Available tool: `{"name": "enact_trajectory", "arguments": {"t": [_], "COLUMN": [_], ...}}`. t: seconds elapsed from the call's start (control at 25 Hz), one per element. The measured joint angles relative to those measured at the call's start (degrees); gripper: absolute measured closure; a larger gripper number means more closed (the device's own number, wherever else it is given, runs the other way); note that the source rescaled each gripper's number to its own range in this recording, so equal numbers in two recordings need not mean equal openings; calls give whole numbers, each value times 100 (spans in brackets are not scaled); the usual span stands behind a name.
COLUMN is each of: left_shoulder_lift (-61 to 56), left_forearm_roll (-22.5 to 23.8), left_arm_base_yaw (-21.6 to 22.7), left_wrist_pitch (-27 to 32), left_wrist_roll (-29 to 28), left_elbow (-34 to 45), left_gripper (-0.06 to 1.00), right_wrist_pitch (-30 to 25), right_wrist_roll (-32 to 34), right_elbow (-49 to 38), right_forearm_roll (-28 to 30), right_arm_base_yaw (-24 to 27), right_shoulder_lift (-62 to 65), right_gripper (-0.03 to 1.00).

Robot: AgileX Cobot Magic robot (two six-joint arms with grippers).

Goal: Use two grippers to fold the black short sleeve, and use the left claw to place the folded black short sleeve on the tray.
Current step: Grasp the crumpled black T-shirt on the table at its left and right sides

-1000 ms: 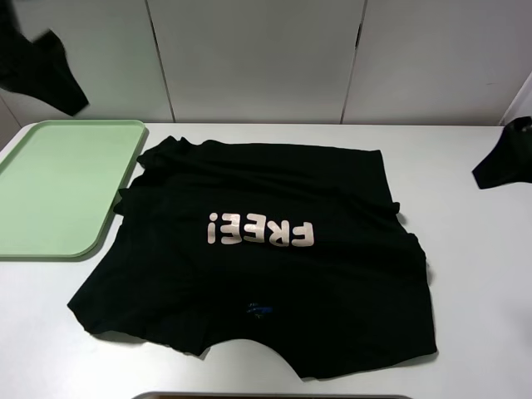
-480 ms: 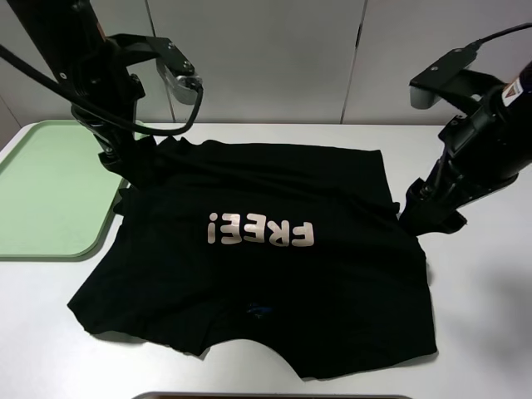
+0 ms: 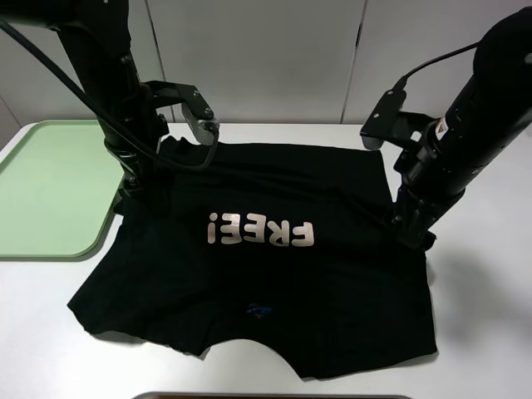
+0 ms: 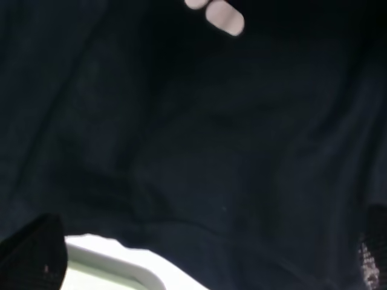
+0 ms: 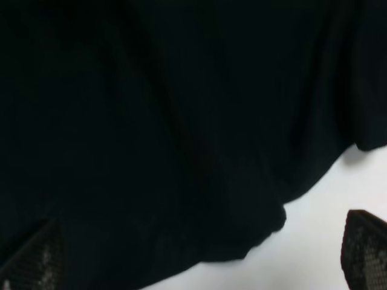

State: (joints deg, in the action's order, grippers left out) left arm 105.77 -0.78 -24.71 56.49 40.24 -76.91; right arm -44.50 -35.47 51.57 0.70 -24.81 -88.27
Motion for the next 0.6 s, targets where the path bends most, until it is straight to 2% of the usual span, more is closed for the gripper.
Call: {"name": "enact_trajectory", "arguments": {"t": [0.36, 0.6], "left_shoulder_lift": [431, 963], "left_forearm_roll": [0, 32], "left_arm_base_yaw": [0, 37], "left_wrist_pitch": [-561, -1067], "left_wrist_roll": [1008, 1229], "left_elbow": [0, 0], "left_gripper": [0, 0], "right_wrist_pitch": [665, 763], "right_wrist_roll": [-482, -628], "right_elbow": [5, -31], "right_forearm_roll": [29, 55], "right_arm_base_yaw": [0, 0], "right_shoulder_lift": [-357, -357], "right_gripper": [-3, -3]}}
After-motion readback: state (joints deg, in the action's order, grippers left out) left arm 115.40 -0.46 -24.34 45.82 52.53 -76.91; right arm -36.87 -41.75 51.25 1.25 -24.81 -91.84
